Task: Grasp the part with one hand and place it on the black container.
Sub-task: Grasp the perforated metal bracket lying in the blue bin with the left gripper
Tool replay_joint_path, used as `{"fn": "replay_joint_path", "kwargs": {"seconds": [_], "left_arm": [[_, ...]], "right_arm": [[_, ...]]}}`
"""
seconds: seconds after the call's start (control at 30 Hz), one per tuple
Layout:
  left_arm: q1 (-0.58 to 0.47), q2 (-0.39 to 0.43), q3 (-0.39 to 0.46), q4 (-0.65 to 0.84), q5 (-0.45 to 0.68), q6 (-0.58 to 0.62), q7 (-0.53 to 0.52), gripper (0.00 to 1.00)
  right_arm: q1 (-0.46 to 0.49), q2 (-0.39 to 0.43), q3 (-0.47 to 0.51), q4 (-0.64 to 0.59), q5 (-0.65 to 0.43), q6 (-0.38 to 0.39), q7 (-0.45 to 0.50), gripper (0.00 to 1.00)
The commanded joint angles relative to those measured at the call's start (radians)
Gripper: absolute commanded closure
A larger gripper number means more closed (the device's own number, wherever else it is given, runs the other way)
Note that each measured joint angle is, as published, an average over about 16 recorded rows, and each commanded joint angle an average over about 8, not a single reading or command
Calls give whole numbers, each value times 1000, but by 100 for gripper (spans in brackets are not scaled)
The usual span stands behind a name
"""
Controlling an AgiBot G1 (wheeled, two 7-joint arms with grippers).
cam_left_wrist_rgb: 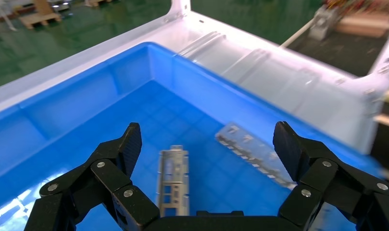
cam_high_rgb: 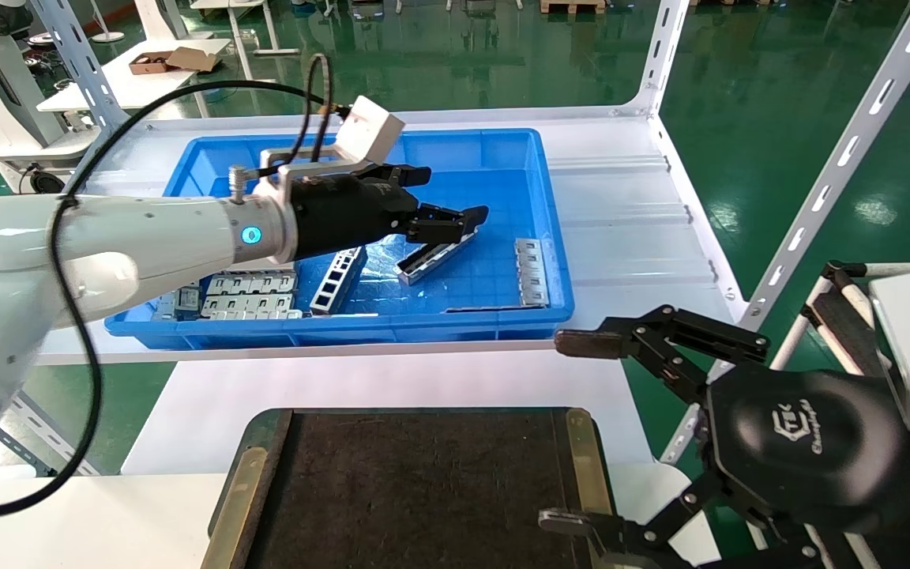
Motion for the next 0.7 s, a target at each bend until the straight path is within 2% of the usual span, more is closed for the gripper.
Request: {"fn": "replay_joint_path", "kwargs": {"seconds": [0.03, 0.2, 0.4, 0.43, 0.47, 0.53, 0.67, 0.7], "left_arm": [[-18, 35, 4, 59, 11, -33, 27, 0], [-9, 59, 34, 93, 15, -91, 47, 0], [17, 64, 93, 74, 9, -146, 12, 0], [22, 64, 105, 69, 8, -155, 3, 0], [25, 64, 116, 65, 6, -164, -6, 0], [32, 64, 138, 57, 2, -182, -27, 15], [41, 64, 179, 43, -11, -217, -71, 65], [43, 64, 189, 39, -16, -225, -82, 77]], "right_arm": [[0, 0, 0, 0, 0, 0, 0, 0], [0, 0, -1, 0, 0, 0, 0, 0], [0, 0, -1, 0, 1, 0, 0, 0], [0, 0, -1, 0, 1, 0, -1, 5], [0, 0, -1, 0, 1, 0, -1, 17], [0, 1, -1, 0, 1, 1, -1, 42], [0, 1, -2, 0, 1, 1, -1, 92], [0, 1, -2, 0, 1, 1, -1, 100]]}}
